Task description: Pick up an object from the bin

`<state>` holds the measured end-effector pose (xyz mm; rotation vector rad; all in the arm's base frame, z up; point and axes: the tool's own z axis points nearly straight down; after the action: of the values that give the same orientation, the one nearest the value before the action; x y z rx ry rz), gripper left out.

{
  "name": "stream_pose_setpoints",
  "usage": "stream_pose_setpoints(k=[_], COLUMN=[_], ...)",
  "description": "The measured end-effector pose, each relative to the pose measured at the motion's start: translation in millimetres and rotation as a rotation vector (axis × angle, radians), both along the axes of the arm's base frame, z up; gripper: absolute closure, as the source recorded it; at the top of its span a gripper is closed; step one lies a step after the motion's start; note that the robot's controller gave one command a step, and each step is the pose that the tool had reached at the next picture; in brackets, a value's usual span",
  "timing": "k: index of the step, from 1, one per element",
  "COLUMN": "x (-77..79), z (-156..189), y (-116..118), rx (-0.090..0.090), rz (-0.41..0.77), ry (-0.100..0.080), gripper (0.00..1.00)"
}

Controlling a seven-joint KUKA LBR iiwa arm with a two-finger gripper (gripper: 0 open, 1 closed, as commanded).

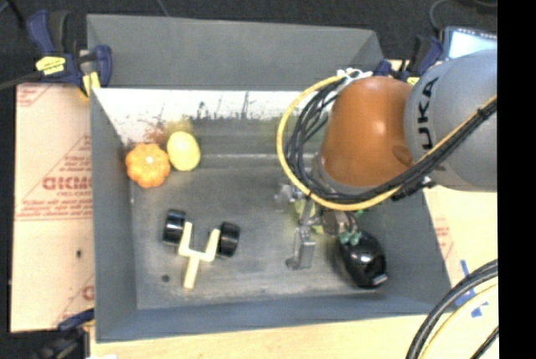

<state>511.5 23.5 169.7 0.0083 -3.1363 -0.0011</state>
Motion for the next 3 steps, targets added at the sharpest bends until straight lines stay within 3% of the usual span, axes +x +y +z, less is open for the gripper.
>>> stream_pose_setpoints(k=[1, 2, 3], x=[1.3, 46.8, 42.6], z=[4, 8, 46], y=[0, 40, 80], rx=[0.0, -0.002, 0.0], rz=[0.0, 0.036, -0.035], ry=[-0.008, -0.004, -0.003], gripper=[0.0, 0.0, 0.0])
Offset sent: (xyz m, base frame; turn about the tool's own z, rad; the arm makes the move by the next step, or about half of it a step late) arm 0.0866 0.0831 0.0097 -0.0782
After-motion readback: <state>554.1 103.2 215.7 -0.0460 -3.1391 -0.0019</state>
